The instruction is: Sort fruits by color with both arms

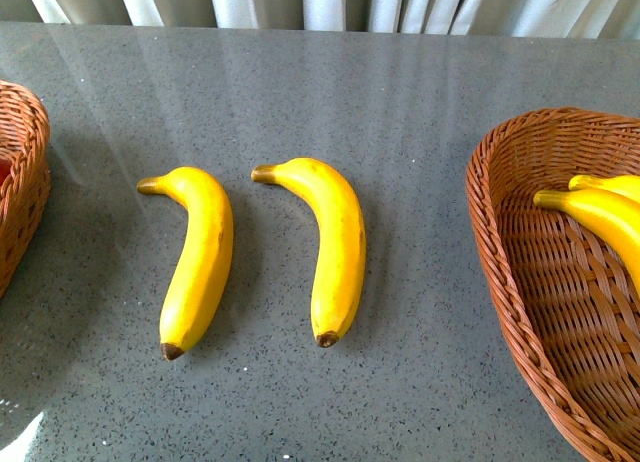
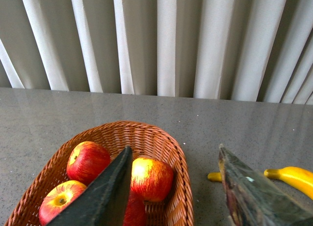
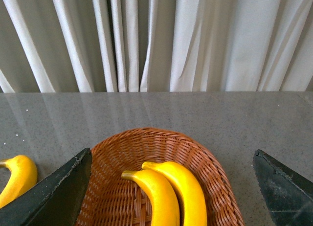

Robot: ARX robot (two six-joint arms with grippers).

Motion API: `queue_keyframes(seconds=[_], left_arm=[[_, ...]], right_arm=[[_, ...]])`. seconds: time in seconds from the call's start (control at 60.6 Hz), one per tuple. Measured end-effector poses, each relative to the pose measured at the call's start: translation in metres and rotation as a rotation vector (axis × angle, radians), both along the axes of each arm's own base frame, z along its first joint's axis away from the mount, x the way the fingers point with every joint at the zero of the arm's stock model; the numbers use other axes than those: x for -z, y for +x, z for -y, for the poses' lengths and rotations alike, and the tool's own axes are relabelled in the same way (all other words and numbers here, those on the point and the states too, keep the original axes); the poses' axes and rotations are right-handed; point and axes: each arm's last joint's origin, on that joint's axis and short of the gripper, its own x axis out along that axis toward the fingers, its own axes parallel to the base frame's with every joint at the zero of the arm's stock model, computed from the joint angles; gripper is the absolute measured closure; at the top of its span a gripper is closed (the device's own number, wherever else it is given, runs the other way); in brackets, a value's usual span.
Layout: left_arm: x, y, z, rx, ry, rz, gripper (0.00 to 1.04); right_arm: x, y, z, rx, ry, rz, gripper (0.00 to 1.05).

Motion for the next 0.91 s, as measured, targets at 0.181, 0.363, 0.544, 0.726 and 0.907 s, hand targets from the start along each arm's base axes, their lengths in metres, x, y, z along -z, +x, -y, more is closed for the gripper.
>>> queue_keyframes(seconds=[0.181, 0.363, 0.544, 0.726, 0.907], left_arm=[[0.0000, 0.0000, 0.0000, 0.000, 0.000, 0.000, 0.16], [0.0000, 0.0000, 0.0000, 0.000, 0.000, 0.000, 0.09], [0.0000, 0.0000, 0.0000, 0.000, 0.000, 0.000, 0.09], [0.0000, 0.0000, 0.0000, 0.000, 0.000, 0.000, 0.09], [0.0000, 0.0000, 0.0001, 0.002, 0.000, 0.000, 0.09]], right_arm=[[0.0000, 0.0000, 0.0000, 0.000, 0.000, 0.000, 0.09], [0.0000, 0.0000, 0.0000, 0.000, 0.000, 0.000, 0.09], [0.0000, 0.0000, 0.0000, 0.000, 0.000, 0.000, 0.09], [0.0000, 0.0000, 0.0000, 0.000, 0.000, 0.000, 0.09], [-0.0028, 0.0022, 0.0022, -0.152, 0.165, -0.428, 0.09]])
